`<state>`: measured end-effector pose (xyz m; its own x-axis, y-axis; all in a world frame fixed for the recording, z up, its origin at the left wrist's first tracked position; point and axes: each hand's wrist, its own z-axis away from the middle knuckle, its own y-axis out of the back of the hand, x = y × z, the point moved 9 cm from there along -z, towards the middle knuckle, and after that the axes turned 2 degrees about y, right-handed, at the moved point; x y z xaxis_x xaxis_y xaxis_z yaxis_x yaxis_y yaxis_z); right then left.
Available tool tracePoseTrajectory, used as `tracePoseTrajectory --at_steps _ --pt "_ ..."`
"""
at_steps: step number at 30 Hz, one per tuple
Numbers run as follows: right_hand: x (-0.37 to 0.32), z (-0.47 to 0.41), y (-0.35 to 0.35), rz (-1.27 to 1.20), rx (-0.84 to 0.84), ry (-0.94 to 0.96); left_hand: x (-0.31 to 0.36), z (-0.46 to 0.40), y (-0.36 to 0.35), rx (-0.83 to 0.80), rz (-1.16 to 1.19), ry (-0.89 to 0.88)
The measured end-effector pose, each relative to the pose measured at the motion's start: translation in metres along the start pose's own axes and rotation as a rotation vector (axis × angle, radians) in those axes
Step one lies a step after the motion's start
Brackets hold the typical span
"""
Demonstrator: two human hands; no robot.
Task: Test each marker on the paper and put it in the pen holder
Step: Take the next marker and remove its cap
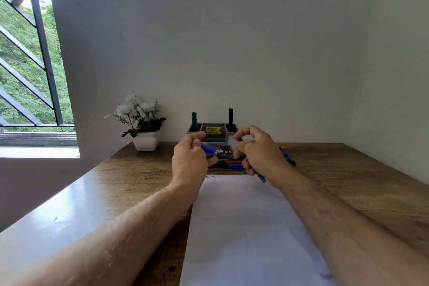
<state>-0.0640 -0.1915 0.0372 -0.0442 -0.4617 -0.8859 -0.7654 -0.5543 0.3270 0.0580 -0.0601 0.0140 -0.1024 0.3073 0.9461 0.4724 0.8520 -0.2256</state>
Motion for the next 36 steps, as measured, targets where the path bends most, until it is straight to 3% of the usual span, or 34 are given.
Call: tracePoseTrajectory --at_steps 7,17,23,36 --pt "0.012 0.001 -0.019 -0.345 -0.094 -0.148 -0.018 0.003 -0.001 -0.019 -0.046 0.157" --pt "0.012 0.003 -0.014 -0.023 -0.003 -0.035 -0.027 -0.006 0.005 0.053 -0.177 0.172" --pt "0.022 0.004 -0.022 0.065 -0.066 -0.087 -0.030 -0.009 0.002 0.022 -0.226 0.160" --pt "0.014 0.003 -0.028 0.199 -0.122 0.001 -0.030 -0.011 0.000 0.010 -0.300 0.151"
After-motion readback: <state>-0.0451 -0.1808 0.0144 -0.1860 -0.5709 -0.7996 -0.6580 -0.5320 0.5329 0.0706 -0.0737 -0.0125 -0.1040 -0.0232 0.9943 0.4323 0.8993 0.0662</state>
